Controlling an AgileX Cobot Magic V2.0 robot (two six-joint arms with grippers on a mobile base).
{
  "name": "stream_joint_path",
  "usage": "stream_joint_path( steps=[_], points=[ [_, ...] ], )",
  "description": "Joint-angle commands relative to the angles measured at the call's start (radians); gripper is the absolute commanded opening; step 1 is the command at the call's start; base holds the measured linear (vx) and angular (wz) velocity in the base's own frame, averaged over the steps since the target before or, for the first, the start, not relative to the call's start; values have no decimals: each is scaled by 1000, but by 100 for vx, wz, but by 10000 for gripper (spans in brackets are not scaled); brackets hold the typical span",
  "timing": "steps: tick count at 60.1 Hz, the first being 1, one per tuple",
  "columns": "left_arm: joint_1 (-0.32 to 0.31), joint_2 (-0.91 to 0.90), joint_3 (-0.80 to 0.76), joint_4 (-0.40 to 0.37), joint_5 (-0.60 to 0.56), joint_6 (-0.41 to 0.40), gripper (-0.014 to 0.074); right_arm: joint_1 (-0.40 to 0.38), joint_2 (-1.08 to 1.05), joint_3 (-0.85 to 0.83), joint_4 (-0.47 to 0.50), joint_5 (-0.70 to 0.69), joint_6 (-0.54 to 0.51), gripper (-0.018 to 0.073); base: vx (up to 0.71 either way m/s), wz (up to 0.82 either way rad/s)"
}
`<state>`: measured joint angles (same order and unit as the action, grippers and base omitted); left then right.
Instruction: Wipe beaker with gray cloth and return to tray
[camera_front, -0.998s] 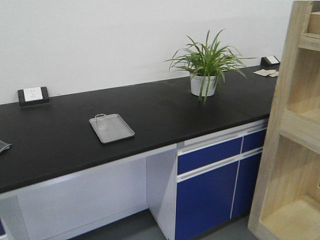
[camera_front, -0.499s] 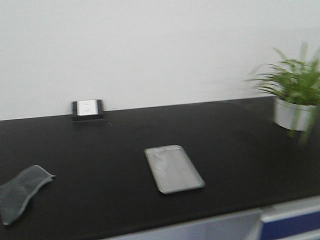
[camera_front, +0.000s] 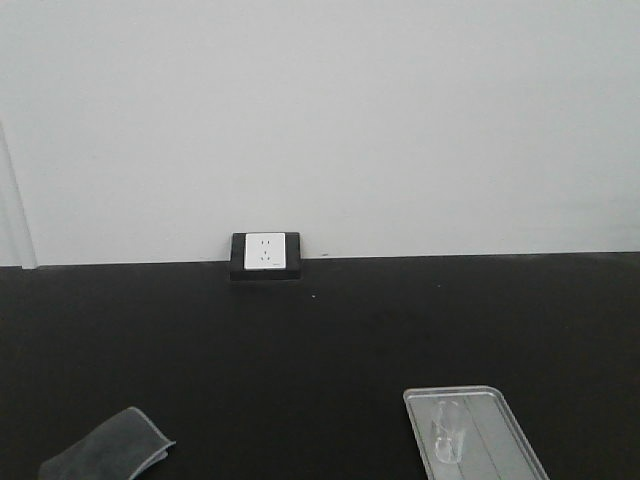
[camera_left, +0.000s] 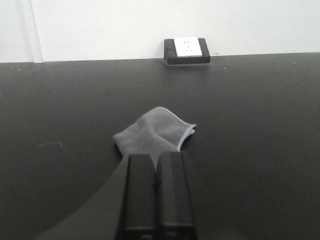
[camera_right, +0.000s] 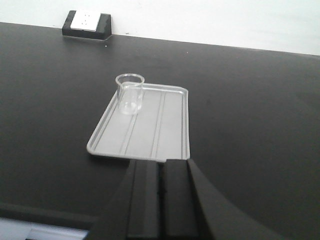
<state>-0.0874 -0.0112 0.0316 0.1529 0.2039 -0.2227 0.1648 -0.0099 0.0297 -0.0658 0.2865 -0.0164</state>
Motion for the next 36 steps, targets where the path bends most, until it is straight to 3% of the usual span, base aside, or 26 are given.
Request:
stream_joint_path(
  steps=[1,36],
  points=[
    [1,-14,-13,-6,-77,-7,-6,-2,-11,15,-9,-80,-5,-8,36,6],
    [1,-14,-13,-6,-77,-7,-6,-2,-11,15,-9,-80,-5,-8,21,14]
  ],
)
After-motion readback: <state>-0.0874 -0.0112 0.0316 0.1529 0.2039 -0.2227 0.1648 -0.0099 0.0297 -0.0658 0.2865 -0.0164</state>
